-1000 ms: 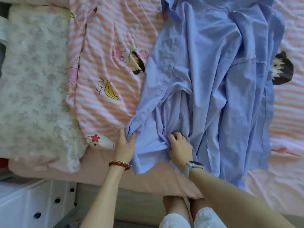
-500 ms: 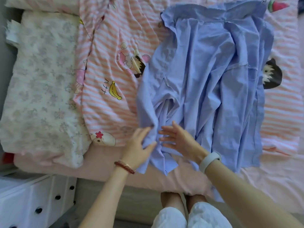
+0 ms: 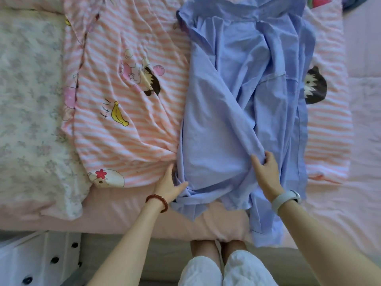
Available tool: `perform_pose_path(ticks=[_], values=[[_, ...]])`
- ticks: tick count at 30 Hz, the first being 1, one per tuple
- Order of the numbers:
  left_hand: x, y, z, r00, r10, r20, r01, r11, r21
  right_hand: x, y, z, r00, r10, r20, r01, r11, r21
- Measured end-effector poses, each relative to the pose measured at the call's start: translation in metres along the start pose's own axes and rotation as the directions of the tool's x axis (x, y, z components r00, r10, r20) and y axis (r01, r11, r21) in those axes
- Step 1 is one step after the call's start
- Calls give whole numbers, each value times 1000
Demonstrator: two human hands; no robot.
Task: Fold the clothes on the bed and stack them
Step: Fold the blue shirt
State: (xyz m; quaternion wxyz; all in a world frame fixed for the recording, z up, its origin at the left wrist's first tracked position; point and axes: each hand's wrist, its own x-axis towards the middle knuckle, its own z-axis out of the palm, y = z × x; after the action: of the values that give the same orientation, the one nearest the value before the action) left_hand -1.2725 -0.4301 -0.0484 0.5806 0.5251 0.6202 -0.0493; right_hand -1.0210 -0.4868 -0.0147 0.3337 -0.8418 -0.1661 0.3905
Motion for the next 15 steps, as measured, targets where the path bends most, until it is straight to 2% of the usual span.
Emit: perform_pose_path(ticks=[2, 6, 8, 10, 11, 12, 13, 14, 15], values=[[-3, -4, 11, 997, -27, 72, 26, 1000, 11, 4, 16, -3, 993, 74, 93, -61, 989, -133], [-15, -13, 26, 998, -51, 22, 51, 999, 5, 0, 38, -1, 963, 201, 179, -159, 962, -221], [-19, -17, 31, 990, -119, -73, 123, 991, 55, -7, 41, -2, 969, 203, 141, -165, 956, -242], [-21, -18, 34, 955, -186, -230, 210, 974, 86, -13, 44, -3, 984, 157, 78, -142, 975, -172], [-22, -17, 34, 929, -223, -295, 246, 968, 45, -16, 44, -5, 989, 143, 50, -137, 985, -108], [-21, -17, 33, 904, -278, -324, 275, 960, -56, -18, 45, -7, 990, 136, 33, -134, 990, -37], [-21, -15, 31, 892, -333, -306, 266, 933, -241, -21, 44, -10, 992, 128, 19, -129, 991, 31], [-23, -12, 29, 893, -364, -266, 205, 854, -479, -24, 43, -14, 993, 122, -7, -121, 990, 75], [-27, -6, 26, 900, -376, -220, 136, 722, -679, -26, 41, -18, 993, 109, -38, -105, 989, 100]])
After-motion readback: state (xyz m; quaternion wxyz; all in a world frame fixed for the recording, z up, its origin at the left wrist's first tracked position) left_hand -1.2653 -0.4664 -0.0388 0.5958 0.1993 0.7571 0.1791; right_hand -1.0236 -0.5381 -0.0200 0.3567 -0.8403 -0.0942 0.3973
